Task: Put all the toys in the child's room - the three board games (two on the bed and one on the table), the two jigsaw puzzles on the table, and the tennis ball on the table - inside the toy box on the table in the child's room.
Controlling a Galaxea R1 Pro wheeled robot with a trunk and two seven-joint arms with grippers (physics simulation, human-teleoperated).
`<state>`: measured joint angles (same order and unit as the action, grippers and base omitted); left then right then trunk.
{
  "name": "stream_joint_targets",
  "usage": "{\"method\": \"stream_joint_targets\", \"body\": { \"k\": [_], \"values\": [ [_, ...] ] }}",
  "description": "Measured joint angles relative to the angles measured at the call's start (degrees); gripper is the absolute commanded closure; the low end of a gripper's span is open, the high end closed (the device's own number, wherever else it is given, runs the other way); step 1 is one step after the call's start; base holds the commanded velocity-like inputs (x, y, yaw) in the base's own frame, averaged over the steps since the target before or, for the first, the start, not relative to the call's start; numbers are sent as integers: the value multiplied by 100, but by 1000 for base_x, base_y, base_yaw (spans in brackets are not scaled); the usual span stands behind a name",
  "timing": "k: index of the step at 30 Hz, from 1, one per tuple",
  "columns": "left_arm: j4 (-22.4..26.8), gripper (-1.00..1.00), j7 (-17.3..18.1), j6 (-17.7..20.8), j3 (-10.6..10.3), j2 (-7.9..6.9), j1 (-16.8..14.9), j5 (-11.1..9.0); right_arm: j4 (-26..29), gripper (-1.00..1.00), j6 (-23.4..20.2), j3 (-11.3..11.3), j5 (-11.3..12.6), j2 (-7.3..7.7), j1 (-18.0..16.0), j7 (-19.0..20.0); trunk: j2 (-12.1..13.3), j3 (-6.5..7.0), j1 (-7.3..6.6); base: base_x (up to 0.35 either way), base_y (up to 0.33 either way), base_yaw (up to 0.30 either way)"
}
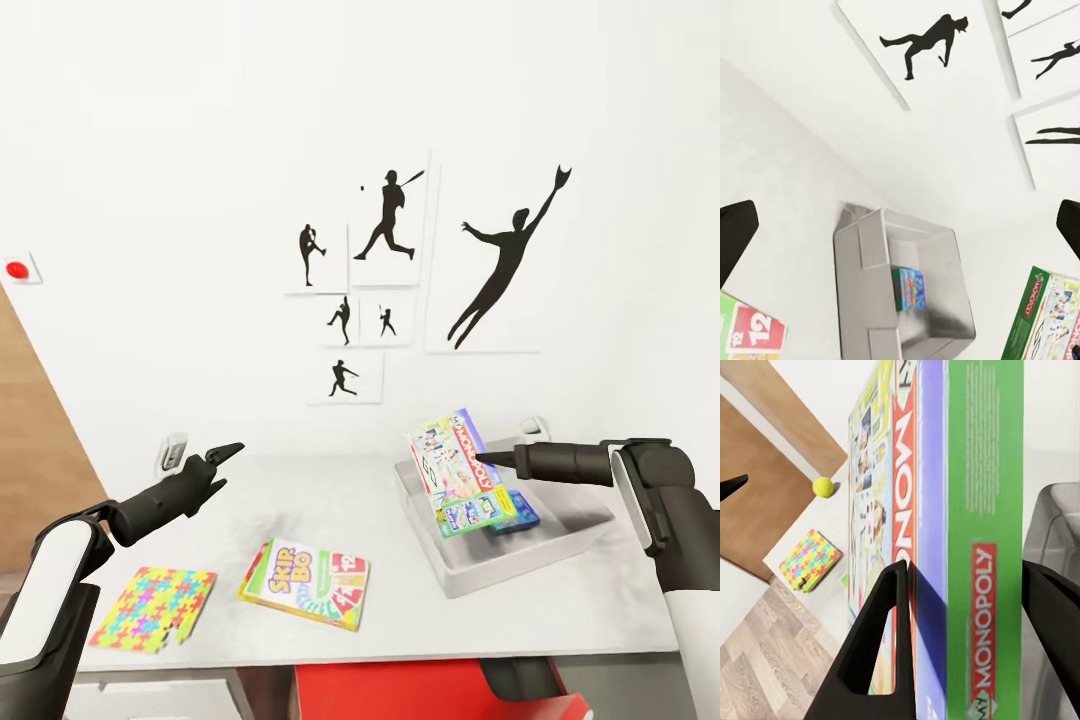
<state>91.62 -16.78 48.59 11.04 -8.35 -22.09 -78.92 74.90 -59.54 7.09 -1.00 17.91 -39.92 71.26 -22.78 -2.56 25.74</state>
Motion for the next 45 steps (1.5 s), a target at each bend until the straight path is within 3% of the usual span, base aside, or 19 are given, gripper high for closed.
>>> {"method": "stream_joint_targets", "body": {
  "k": [15,20,25,27,28,33,38,42,45],
  "values": [
    [0,-100,14,0,8,0,0,-2,-19,100,0,-21,-20,0,0,-9,0,0,0,4,-2,0],
    [2,-100,15,3,-7,0,0,-6,-134,100,15,-35,-158,2,-34,-185,0,-7,0,0,0,0],
    [1,-100,12,2,-19,0,0,-8,-659,100,13,-37,-426,3,-205,-681,1,-21,0,0,0,0],
    [6,-100,12,2,-24,0,0,-9,-1268,100,33,-171,-689,18,-527,-875,2,-24,1,0,0,0],
    [5,-100,12,2,-24,0,0,-9,-1271,100,-18,-173,-594,17,-530,-870,0,-24,0,0,0,0],
    [10,-100,16,4,-23,0,0,-9,-1831,100,-12,-427,-730,81,-865,-909,0,-27,0,0,0,0],
    [15,-100,17,7,-20,0,0,-10,-2374,100,130,-644,-768,157,-1104,-558,0,-28,0,0,0,0],
    [29,-100,16,8,-21,0,0,-11,-2636,100,450,-740,-857,240,-1229,241,0,-28,0,0,0,0],
    [32,-100,17,8,-20,0,1,-11,-2683,100,535,-761,-943,306,-1253,562,0,-28,0,0,0,0]
  ]
}}
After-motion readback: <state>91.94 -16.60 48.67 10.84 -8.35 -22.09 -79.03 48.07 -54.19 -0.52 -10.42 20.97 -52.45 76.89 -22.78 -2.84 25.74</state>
